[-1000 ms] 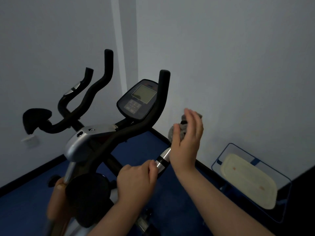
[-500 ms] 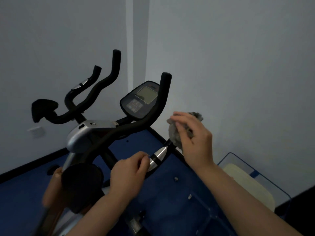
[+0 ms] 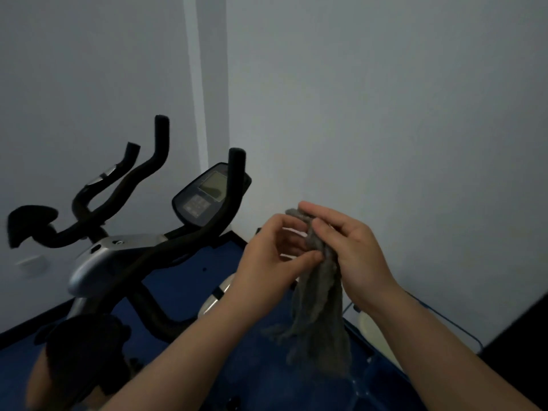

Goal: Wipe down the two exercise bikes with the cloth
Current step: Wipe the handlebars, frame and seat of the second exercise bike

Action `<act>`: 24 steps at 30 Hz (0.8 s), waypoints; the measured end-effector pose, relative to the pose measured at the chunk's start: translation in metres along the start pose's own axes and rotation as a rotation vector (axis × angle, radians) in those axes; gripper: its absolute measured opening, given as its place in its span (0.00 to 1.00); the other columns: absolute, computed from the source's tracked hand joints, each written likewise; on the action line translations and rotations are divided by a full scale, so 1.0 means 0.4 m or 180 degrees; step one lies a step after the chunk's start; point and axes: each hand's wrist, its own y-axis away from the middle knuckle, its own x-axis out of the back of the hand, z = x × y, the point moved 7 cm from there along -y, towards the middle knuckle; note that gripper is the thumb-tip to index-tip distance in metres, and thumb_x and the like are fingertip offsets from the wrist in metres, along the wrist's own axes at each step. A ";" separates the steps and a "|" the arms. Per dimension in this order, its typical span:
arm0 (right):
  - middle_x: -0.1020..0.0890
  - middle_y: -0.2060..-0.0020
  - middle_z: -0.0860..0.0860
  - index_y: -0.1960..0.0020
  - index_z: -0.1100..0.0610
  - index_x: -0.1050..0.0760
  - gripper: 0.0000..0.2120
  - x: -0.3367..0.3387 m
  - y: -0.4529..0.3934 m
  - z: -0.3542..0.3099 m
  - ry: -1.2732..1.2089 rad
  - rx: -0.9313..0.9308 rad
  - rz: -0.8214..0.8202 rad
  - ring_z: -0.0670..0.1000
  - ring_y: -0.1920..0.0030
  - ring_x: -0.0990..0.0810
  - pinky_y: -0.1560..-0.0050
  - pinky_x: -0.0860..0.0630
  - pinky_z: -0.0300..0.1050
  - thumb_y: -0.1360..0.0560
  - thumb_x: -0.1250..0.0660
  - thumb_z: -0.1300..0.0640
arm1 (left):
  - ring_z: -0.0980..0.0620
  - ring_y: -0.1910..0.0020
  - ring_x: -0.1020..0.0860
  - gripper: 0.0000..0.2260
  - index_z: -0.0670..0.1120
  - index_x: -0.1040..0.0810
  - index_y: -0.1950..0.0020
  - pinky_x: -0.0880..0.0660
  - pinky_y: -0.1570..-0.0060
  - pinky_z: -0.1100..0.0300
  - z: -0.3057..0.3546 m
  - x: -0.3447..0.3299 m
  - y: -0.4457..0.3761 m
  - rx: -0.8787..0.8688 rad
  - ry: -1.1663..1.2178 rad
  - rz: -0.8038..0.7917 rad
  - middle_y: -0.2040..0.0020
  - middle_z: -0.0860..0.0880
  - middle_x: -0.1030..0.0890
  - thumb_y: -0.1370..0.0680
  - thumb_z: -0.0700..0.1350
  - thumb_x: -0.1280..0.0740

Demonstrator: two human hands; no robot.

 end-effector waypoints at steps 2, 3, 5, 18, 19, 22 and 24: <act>0.15 0.47 0.50 0.41 0.54 0.20 0.14 0.035 0.007 -0.002 -0.0078 -0.0036 0.0057 0.48 0.47 0.17 0.44 0.21 0.46 0.21 0.39 0.65 | 0.48 0.60 0.20 0.15 0.44 0.25 0.45 0.22 0.53 0.52 -0.029 -0.025 -0.003 0.0154 0.0188 -0.0084 0.61 0.46 0.19 0.28 0.35 0.27; 0.15 0.48 0.49 0.41 0.54 0.20 0.14 0.054 0.009 -0.005 -0.0187 -0.0061 0.0120 0.48 0.48 0.17 0.47 0.20 0.43 0.21 0.38 0.66 | 0.47 0.60 0.21 0.15 0.45 0.25 0.44 0.23 0.53 0.50 -0.045 -0.038 -0.005 0.0209 0.0284 -0.0163 0.62 0.47 0.19 0.27 0.36 0.27; 0.15 0.48 0.49 0.41 0.54 0.21 0.14 0.082 0.010 -0.008 -0.0570 -0.0105 0.0232 0.47 0.48 0.17 0.51 0.21 0.38 0.22 0.38 0.66 | 0.49 0.59 0.21 0.15 0.48 0.23 0.44 0.24 0.52 0.52 -0.064 -0.067 -0.003 0.0245 0.0367 -0.0325 0.62 0.50 0.19 0.29 0.42 0.25; 0.19 0.41 0.55 0.32 0.58 0.27 0.21 0.159 0.010 0.011 -0.0903 -0.0159 0.0425 0.46 0.49 0.18 0.46 0.21 0.40 0.22 0.40 0.71 | 0.57 0.55 0.18 0.06 0.48 0.18 0.50 0.22 0.55 0.65 -0.097 -0.152 0.005 0.0278 -0.0343 -0.0330 0.57 0.51 0.16 0.24 0.40 0.29; 0.19 0.42 0.55 0.32 0.57 0.27 0.21 0.168 0.011 0.012 -0.0759 -0.0107 0.0457 0.45 0.50 0.18 0.47 0.21 0.38 0.22 0.39 0.71 | 0.55 0.55 0.17 0.05 0.46 0.17 0.50 0.21 0.54 0.62 -0.103 -0.149 0.004 0.0304 -0.0340 -0.0362 0.56 0.50 0.15 0.24 0.39 0.30; 0.17 0.46 0.50 0.36 0.52 0.25 0.20 0.204 0.015 0.010 0.0088 0.0187 0.0612 0.42 0.50 0.17 0.51 0.22 0.34 0.23 0.36 0.70 | 0.55 0.55 0.17 0.05 0.48 0.16 0.54 0.21 0.53 0.62 -0.108 -0.125 -0.003 0.0306 -0.0278 -0.0322 0.58 0.50 0.14 0.24 0.39 0.30; 0.17 0.46 0.49 0.38 0.51 0.23 0.19 0.228 0.017 0.010 0.0553 0.0355 0.0677 0.43 0.48 0.17 0.48 0.21 0.36 0.24 0.33 0.69 | 0.57 0.56 0.17 0.07 0.51 0.16 0.56 0.23 0.55 0.65 -0.105 -0.107 -0.012 0.0237 -0.0328 -0.0251 0.59 0.52 0.14 0.24 0.40 0.30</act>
